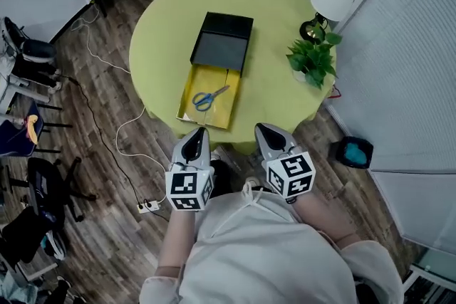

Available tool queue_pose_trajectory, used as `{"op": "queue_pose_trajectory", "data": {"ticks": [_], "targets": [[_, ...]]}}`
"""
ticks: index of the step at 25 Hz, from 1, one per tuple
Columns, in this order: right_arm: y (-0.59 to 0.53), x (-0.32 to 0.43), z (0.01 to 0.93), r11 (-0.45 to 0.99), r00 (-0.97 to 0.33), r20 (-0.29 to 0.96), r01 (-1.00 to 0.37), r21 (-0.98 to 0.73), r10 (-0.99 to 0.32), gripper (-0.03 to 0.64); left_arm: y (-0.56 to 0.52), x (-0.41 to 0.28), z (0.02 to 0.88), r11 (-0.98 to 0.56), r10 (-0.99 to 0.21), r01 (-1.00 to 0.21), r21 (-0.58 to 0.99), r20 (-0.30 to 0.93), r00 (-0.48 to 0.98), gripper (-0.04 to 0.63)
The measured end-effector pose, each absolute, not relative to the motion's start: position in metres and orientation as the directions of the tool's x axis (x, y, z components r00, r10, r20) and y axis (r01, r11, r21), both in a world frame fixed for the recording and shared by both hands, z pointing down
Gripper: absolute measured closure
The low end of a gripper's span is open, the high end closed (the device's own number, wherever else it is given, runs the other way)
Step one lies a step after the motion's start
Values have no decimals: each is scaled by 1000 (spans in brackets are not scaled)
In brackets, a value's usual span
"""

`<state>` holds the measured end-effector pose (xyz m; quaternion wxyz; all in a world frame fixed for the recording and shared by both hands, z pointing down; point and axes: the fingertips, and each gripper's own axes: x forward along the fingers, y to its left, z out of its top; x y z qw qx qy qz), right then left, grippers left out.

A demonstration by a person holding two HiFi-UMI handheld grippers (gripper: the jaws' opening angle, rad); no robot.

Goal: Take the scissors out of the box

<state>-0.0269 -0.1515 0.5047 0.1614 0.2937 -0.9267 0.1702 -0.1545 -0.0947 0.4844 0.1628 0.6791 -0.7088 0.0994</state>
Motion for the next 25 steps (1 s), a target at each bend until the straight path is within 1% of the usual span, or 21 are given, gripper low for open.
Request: {"op": "queue_pose_trajectory", "data": {"ticks": [2,7,11,15,21,25], "targets": [[-166,-36,507,731,-741,406,-647,-218,-535,617,-115,-168,495,-4,-917,-995,97,397,42,589],[-193,-58,519,611,-638,444,-759,-225,-629,617,-161,-198,531,-165,-826,-978,126,524,206,589],[-211,-78,532,535,-573,476,-813,-229,-667,617,-192,-219,563,-264,-746,-960,98,611,267,589],[-222,-90,543,476,-522,500,-849,-230,-691,617,-211,-226,606,-362,-624,-928,83,719,307,588],[-223,-97,558,418,-478,541,-876,-240,-692,617,-216,-231,655,-470,-466,-881,64,829,308,525],[-230,-101,562,423,-489,549,-870,-253,-678,617,-217,-229,680,-507,-392,-861,52,875,283,462]]}}
